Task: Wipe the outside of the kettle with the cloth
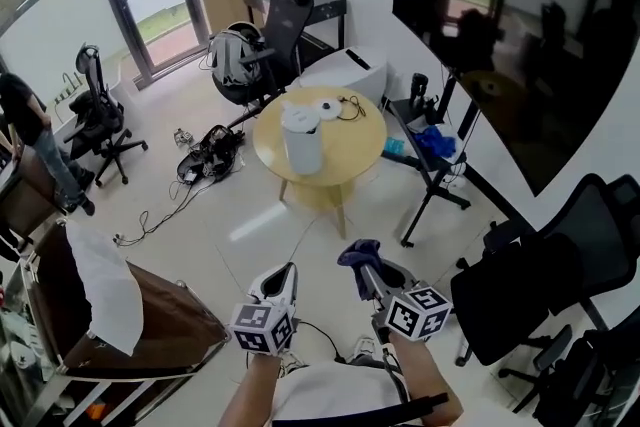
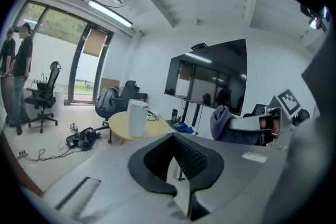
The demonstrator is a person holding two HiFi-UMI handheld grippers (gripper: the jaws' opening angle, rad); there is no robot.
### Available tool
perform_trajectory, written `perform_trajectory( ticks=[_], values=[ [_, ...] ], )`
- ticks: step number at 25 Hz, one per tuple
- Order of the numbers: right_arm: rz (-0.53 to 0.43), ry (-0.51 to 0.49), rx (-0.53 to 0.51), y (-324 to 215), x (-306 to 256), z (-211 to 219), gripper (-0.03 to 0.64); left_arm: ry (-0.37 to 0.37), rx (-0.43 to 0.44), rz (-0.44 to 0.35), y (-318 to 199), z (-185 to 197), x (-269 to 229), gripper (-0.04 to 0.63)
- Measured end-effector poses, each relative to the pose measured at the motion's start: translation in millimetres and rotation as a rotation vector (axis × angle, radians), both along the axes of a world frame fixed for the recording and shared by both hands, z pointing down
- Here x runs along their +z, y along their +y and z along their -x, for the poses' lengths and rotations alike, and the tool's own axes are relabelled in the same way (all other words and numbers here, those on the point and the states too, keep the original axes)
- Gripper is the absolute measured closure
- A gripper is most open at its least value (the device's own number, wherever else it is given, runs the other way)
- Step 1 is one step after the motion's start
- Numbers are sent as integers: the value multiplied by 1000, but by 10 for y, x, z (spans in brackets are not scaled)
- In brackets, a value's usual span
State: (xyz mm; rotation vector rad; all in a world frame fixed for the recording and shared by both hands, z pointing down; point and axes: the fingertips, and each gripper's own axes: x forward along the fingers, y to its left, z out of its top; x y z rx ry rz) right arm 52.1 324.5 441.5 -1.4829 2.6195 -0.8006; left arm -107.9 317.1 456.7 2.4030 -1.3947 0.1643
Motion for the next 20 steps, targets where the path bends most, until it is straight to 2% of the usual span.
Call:
perform_trajectory(
  ticks=[7, 14, 20],
  values=[
    [-3, 87, -64, 145, -43, 631, 549, 45, -31, 17, 140, 459, 47, 591],
    [8, 105, -44, 94, -32, 832, 549, 57, -28, 8, 52, 696, -4, 591],
    [34, 120, -40, 87, 78, 864, 549, 68, -15, 19, -26, 697, 44, 591]
  ],
)
